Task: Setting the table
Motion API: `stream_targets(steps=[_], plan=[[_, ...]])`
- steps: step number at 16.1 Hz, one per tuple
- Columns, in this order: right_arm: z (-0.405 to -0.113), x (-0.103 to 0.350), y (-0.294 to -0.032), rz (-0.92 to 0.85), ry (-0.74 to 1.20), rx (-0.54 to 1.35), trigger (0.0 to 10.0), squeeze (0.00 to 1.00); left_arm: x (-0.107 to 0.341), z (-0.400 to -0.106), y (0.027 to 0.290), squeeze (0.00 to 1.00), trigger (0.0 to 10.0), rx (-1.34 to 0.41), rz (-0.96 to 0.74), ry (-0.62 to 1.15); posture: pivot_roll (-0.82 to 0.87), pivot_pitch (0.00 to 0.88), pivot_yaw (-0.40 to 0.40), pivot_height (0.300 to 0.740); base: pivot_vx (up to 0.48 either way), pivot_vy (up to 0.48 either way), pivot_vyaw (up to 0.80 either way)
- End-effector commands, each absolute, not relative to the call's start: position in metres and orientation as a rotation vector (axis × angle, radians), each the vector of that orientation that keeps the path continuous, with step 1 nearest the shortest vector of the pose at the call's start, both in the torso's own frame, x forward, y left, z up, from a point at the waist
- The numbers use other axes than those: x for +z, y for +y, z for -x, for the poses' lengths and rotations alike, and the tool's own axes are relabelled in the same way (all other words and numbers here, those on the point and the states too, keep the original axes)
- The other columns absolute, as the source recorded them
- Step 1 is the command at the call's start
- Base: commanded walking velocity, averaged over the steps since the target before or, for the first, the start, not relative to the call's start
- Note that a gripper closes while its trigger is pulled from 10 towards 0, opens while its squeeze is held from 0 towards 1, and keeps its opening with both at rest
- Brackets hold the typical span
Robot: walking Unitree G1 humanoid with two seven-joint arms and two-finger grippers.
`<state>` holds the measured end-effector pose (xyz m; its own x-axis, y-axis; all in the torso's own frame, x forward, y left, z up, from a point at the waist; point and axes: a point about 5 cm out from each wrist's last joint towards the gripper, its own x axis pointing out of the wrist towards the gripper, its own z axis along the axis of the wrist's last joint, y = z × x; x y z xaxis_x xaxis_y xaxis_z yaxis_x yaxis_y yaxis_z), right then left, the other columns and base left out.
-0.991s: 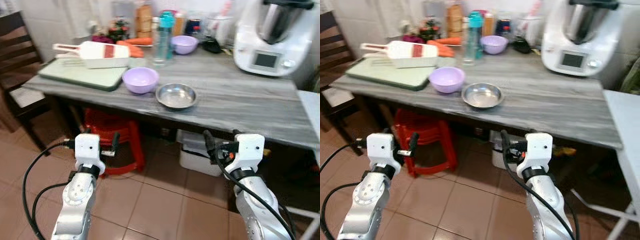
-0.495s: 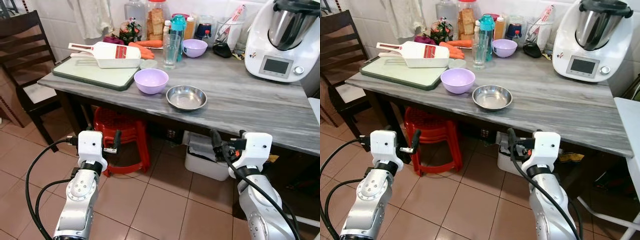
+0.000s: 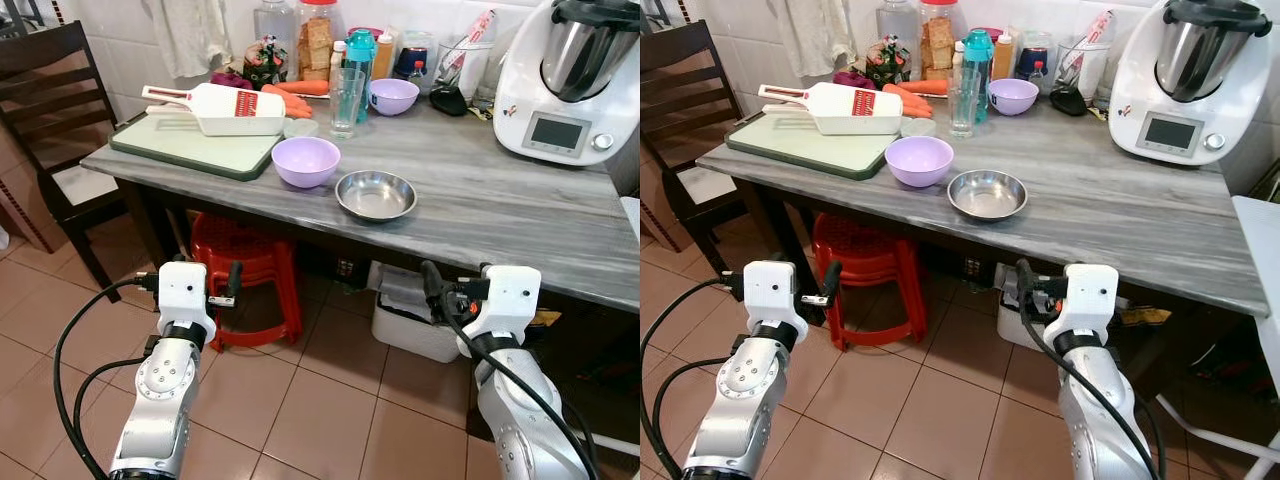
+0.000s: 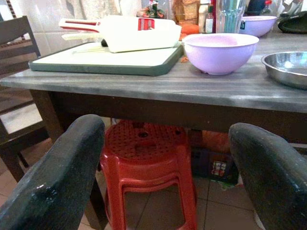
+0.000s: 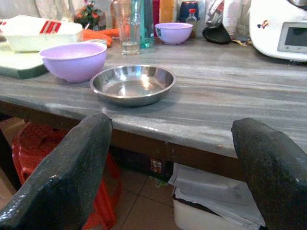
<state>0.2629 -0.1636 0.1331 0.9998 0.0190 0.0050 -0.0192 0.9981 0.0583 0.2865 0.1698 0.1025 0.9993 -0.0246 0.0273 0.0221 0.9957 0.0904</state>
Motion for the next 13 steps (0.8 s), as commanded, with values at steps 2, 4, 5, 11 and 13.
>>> stream_targets(steps=[2,4,5,11,13], plan=[[-0.2637,0.1345,-0.1658,-0.075,-0.014,0.0,10.0,0.0,0.104,-0.2878,0.1678,0.0,10.0,-0.026,-0.101,-0.028,-0.03,0.0,-0.009,0.74,-0.263,0.0,0.0],[-0.2637,0.1339,-0.1669,-0.069,-0.009,-0.007,10.0,0.0,0.1038,-0.2876,0.168,0.0,10.0,-0.024,-0.104,-0.027,-0.02,0.0,-0.008,0.74,-0.27,0.0,0.0],[-0.2628,0.1325,-0.1678,-0.069,-0.003,0.0,10.0,0.0,0.1035,-0.2873,0.1685,0.0,10.0,-0.019,-0.102,-0.023,-0.02,0.0,-0.008,0.74,-0.281,0.0,0.0],[-0.2638,0.1327,-0.1698,-0.054,-0.025,-0.036,10.0,0.0,0.104,-0.2897,0.1693,0.0,10.0,-0.013,-0.107,-0.025,-0.03,0.0,-0.007,0.74,-0.276,0.0,0.0],[-0.2641,0.1283,-0.1698,-0.109,0.024,-0.028,10.0,0.0,0.1037,-0.2911,0.1686,0.0,10.0,-0.017,-0.101,-0.019,-0.03,0.0,-0.001,0.74,-0.259,0.0,0.0]])
